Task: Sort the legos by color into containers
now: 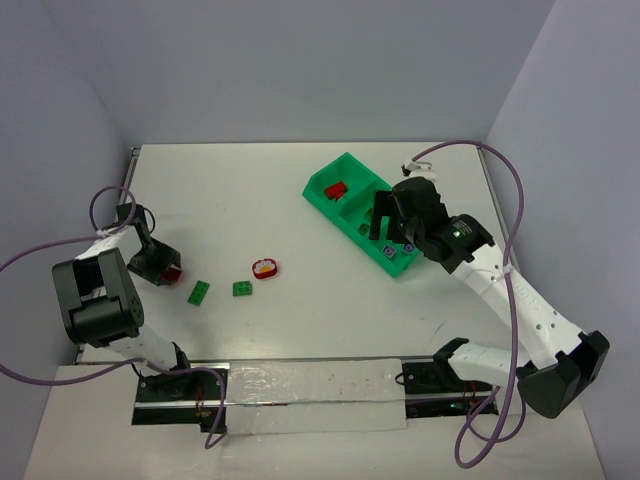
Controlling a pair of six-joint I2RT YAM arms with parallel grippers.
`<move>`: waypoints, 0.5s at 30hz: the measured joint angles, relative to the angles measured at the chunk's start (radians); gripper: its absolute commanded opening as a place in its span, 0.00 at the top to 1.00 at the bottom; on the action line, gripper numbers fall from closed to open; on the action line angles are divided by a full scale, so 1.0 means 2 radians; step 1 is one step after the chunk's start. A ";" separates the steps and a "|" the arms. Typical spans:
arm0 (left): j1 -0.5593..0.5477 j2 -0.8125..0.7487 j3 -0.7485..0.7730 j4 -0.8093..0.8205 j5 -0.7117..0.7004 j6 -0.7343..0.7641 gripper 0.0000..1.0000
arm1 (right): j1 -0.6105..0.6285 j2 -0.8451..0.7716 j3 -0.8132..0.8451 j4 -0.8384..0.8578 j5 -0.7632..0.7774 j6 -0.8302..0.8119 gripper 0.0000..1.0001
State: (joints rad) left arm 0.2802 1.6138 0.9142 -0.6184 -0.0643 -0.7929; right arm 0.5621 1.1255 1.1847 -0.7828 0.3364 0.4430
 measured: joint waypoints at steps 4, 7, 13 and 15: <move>0.000 0.000 0.000 0.002 0.004 -0.001 0.80 | 0.000 0.000 0.000 0.000 0.000 -0.002 0.05; -0.004 0.000 0.003 -0.001 0.003 0.002 0.89 | 0.000 0.000 0.000 0.000 0.000 -0.002 0.05; -0.095 0.011 0.107 -0.050 -0.027 0.030 0.97 | 0.000 0.000 0.000 0.000 0.002 -0.003 0.05; -0.153 0.028 0.174 -0.061 -0.041 0.042 0.98 | 0.000 0.000 0.000 0.000 0.004 -0.003 0.05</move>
State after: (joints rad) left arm -0.0266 1.6689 1.2628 -0.7408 -0.1471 -0.7080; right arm 0.5621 1.1252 1.1851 -0.7833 0.3440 0.4366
